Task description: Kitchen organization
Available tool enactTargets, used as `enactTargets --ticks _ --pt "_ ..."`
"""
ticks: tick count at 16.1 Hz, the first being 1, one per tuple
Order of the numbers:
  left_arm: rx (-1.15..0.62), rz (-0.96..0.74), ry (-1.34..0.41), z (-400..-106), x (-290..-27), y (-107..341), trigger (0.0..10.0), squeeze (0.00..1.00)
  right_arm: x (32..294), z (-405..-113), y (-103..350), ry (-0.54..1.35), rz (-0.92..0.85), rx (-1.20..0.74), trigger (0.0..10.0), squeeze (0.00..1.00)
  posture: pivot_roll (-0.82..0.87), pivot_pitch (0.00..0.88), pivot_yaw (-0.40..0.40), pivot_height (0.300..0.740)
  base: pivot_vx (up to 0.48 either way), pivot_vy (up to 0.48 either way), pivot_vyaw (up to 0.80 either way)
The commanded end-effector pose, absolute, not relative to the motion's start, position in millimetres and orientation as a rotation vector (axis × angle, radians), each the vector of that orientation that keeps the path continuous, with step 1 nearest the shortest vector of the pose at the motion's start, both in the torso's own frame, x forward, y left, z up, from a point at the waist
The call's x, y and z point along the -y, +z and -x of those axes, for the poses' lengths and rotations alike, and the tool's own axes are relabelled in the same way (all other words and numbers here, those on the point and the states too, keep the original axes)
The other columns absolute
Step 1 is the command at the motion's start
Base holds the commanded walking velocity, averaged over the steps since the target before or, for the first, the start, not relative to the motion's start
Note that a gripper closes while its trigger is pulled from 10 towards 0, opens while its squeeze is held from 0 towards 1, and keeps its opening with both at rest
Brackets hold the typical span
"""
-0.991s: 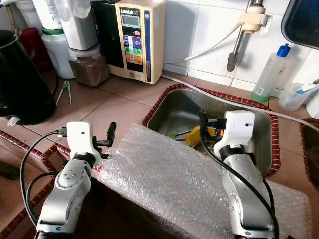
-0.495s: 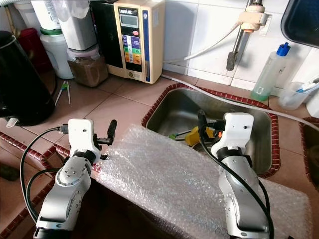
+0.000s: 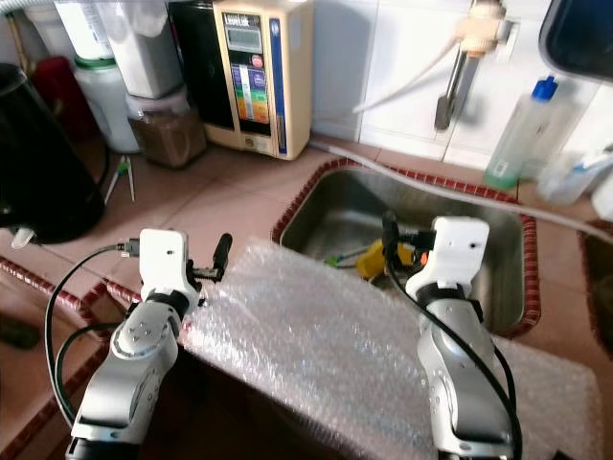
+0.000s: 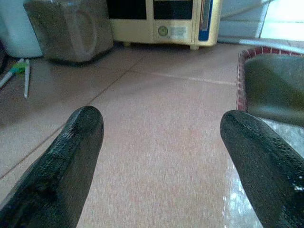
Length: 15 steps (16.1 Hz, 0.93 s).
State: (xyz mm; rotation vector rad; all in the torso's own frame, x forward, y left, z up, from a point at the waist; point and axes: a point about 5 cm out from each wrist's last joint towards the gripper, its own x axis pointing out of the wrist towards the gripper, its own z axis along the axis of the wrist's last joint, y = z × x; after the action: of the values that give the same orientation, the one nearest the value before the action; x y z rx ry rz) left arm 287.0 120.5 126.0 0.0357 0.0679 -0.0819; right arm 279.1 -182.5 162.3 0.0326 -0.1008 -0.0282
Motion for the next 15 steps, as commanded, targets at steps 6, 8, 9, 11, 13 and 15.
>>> enactTargets --ticks 6,8,9,11,13,15 --pt "-0.065 -0.043 -0.082 -289.4 -123.0 130.7 10.0 0.0 181.3 -283.6 165.0 -0.034 -0.055 0.113 10.0 0.83 -0.15 0.0 0.066 0.74 -0.289 0.0 0.0" --pt "-0.062 -0.047 -0.09 -290.5 -121.9 132.2 10.0 0.0 182.9 -283.8 165.6 -0.04 -0.054 0.116 10.0 0.78 -0.15 0.0 0.07 0.74 -0.296 0.0 0.0" --pt "-0.062 -0.048 -0.093 -290.9 -121.9 132.2 10.0 0.0 183.3 -284.0 165.9 -0.041 -0.053 0.118 10.0 0.78 -0.16 0.0 0.071 0.74 -0.296 0.0 0.0" --pt "-0.063 -0.049 -0.097 -292.5 -121.7 132.8 10.0 0.0 184.0 -284.4 166.4 -0.047 -0.052 0.122 10.0 0.77 -0.16 0.0 0.076 0.74 -0.294 0.0 0.0" --pt "-0.064 -0.049 -0.11 -292.5 -119.8 133.4 10.0 0.0 183.8 -284.8 166.5 -0.051 -0.053 0.125 10.0 0.73 -0.16 0.0 0.08 0.74 -0.3 0.0 0.0" --pt "-0.064 -0.055 -0.113 -292.5 -119.8 133.3 10.0 0.0 183.5 -284.5 165.8 -0.051 -0.054 0.127 10.0 0.58 -0.16 0.0 0.08 0.74 -0.298 0.0 0.0"
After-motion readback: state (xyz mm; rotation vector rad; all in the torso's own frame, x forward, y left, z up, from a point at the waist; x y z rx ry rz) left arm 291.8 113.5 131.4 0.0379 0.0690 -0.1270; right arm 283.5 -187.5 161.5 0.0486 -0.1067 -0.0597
